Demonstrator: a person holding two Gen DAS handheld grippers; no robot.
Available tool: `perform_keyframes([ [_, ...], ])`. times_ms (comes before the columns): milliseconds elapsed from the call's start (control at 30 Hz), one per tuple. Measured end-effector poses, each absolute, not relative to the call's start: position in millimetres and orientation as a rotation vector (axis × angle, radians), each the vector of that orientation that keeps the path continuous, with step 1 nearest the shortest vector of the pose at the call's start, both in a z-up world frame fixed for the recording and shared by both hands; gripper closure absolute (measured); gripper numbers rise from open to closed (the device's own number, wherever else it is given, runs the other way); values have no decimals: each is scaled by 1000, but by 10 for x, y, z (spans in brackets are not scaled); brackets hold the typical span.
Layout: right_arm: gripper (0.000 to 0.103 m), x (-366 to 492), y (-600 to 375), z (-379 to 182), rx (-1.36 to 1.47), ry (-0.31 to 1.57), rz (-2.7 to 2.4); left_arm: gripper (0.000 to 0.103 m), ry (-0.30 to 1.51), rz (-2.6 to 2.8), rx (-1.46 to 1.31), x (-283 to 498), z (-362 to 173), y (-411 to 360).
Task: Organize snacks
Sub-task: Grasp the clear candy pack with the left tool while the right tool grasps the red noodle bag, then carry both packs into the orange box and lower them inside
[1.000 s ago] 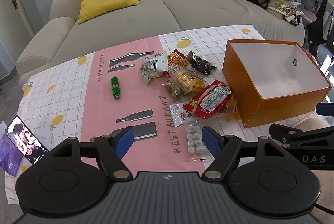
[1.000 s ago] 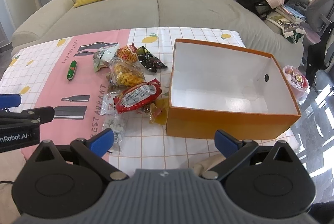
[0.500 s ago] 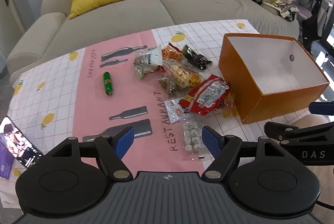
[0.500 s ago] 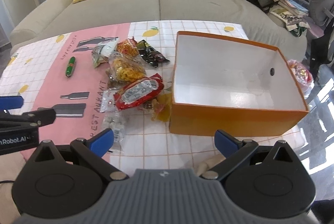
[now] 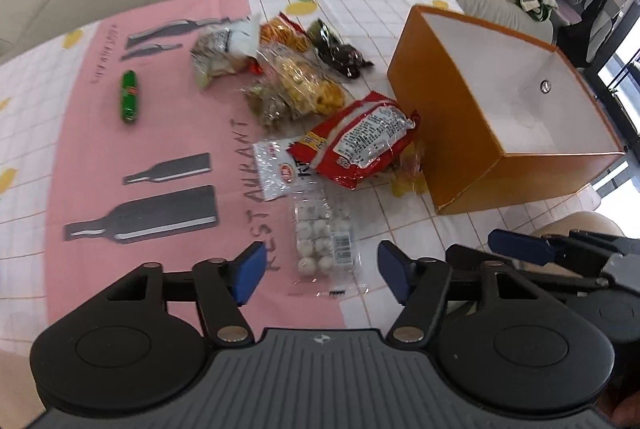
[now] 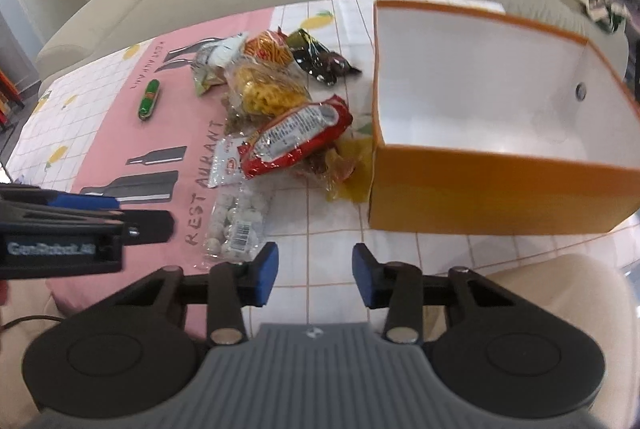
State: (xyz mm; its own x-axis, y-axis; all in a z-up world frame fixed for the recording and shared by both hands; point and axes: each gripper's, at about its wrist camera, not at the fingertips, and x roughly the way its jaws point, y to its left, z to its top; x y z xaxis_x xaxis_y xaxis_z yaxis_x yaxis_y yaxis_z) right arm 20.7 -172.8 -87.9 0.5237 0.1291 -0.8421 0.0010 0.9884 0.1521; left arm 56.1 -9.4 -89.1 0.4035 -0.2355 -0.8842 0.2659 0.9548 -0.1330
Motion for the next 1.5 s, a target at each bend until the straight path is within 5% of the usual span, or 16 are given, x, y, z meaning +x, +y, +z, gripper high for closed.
perform_keyframes([
  [533,64,446,-2049,-1217,298,1070,12,19,1242,-264,88,970,-1651,-402],
  [667,64,472,-2011,-1194,298,1057,27,34,1223,-266,140,969,-1638,-440],
  [1033,63,537,-1699,-1079,333,1006,100,39,1190,-194,92,960,-1358,32],
  [1500,22,1119,-1274,-1059,307,891,-178,39,1135,-121,64,1202,-1170,333],
])
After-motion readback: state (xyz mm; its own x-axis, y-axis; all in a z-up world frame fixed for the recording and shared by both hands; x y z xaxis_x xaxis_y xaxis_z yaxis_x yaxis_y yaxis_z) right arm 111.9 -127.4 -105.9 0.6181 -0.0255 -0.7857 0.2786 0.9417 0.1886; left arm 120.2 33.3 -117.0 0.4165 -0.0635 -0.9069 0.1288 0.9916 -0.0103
